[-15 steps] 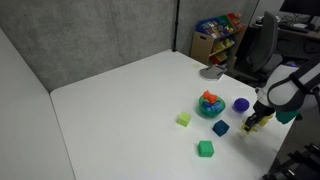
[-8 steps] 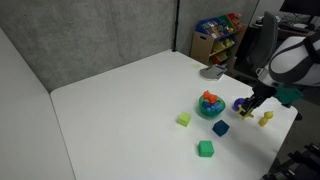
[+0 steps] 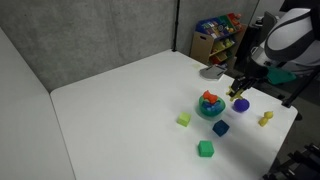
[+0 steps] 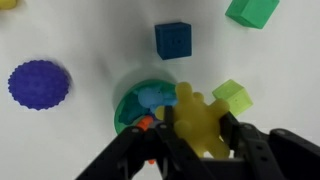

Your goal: Put the round yellow toy in the bowl

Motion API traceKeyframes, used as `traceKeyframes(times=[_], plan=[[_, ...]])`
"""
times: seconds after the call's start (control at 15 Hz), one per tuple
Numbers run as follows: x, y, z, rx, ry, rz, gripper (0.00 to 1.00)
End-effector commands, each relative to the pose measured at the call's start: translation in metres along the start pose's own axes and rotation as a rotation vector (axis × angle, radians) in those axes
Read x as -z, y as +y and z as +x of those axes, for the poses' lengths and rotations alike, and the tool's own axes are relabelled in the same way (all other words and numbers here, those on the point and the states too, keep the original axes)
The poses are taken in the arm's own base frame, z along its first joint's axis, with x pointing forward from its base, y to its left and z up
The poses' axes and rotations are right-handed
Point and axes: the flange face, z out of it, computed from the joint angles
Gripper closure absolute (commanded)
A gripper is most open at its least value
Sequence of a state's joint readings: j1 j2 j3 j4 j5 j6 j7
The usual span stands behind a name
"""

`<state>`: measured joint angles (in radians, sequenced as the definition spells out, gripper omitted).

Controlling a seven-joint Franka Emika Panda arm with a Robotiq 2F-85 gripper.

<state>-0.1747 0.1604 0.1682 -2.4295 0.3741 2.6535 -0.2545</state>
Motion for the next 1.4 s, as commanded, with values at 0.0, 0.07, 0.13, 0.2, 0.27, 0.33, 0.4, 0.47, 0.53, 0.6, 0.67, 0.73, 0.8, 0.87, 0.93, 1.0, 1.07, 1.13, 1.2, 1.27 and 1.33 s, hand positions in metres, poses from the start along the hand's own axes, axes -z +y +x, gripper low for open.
traceKeyframes(times=[0.0, 0.07, 0.13, 0.2, 0.27, 0.33, 0.4, 0.47, 0.53, 0.6, 0.67, 0.73, 0.8, 0.87, 0.93, 1.0, 1.07, 1.13, 1.2, 1.27, 1.33], plan=[[-0.001, 0.001, 0.031, -0.033, 0.008, -0.03, 0.78], [-0.002, 0.004, 0.038, -0.04, 0.012, -0.038, 0.78], [-0.005, 0.007, 0.046, -0.049, 0.014, -0.045, 0.78], [-0.008, 0.01, 0.052, -0.055, 0.015, -0.051, 0.78], [-0.011, 0.014, 0.059, -0.061, 0.017, -0.054, 0.78], [-0.016, 0.018, 0.064, -0.068, 0.018, -0.057, 0.78], [-0.021, 0.022, 0.07, -0.072, 0.014, -0.06, 0.78], [-0.028, 0.024, 0.075, -0.076, 0.006, -0.059, 0.78], [-0.034, 0.026, 0.079, -0.078, -0.003, -0.057, 0.78], [-0.042, 0.027, 0.083, -0.079, -0.012, -0.054, 0.78], [-0.05, 0.027, 0.086, -0.076, -0.029, -0.046, 0.78], [-0.058, 0.026, 0.088, -0.074, -0.056, -0.027, 0.78], [-0.066, 0.025, 0.091, -0.072, -0.073, -0.024, 0.78], [-0.074, 0.023, 0.094, -0.069, -0.091, -0.018, 0.78], [-0.08, 0.021, 0.097, -0.064, -0.105, -0.013, 0.78], [-0.085, 0.018, 0.1, -0.06, -0.113, -0.011, 0.78], [-0.09, 0.015, 0.104, -0.055, -0.118, -0.01, 0.78], [-0.093, 0.012, 0.107, -0.05, -0.118, -0.009, 0.78], [-0.095, 0.009, 0.11, -0.047, -0.112, -0.007, 0.78], [-0.098, 0.006, 0.112, -0.042, -0.107, -0.007, 0.78], [-0.099, 0.004, 0.115, -0.04, -0.101, -0.005, 0.78]])
